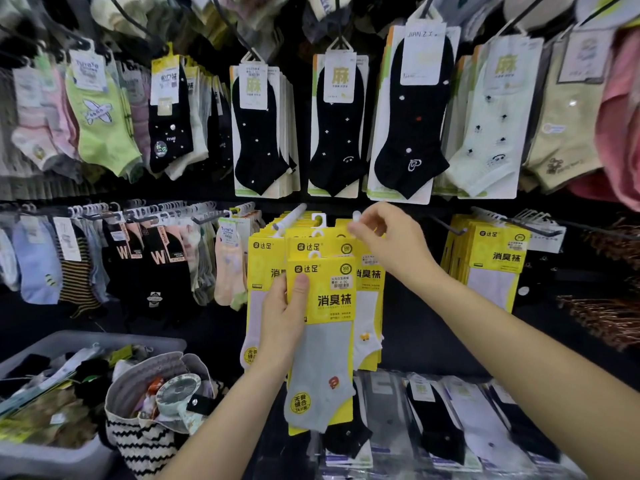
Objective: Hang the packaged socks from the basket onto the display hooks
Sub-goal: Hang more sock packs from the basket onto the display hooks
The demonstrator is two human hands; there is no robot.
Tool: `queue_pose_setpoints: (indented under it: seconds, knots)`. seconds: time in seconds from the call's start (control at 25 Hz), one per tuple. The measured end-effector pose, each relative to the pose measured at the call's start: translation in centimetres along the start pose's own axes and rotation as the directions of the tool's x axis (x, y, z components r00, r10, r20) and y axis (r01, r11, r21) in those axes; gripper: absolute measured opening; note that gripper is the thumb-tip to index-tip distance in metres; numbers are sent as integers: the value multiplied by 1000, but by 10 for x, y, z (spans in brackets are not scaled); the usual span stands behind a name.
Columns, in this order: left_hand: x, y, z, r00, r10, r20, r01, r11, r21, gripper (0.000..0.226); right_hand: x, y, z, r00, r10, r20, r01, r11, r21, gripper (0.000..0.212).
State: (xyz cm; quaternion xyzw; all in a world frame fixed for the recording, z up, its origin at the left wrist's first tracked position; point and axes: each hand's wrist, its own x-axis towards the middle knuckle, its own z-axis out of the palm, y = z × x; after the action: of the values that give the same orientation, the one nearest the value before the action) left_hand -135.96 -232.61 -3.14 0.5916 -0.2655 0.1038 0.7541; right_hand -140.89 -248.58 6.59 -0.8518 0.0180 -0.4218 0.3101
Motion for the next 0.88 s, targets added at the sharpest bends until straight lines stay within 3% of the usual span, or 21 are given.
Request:
queue_pose_setpoints:
  seconds: [0.12, 0.2, 0.4, 0.72, 0.88]
  knots:
    - [-5, 2, 12, 999, -47, 16, 49, 996, -79, 23, -9, -10, 1, 969, 160, 187, -133, 979, -152, 64]
    - [-5, 3, 15, 995, -95, 1, 94, 985, -143, 30, -13, -7, 2, 938, 241, 249, -217, 969, -123, 70]
    - [-1, 0, 8, 977, -210, 31, 212, 964, -163, 17, -19, 8, 2, 926, 288, 243, -313, 947, 73, 44]
    - [-2, -2, 10, 989, -149, -21, 147, 986, -81, 8, -24, 4, 0, 967, 134, 217, -142, 990, 21, 9]
    - [-3, -3, 14, 992, -124, -5, 124, 992, -32, 11, -24, 3, 0, 963, 150, 224, -171, 982, 79, 8]
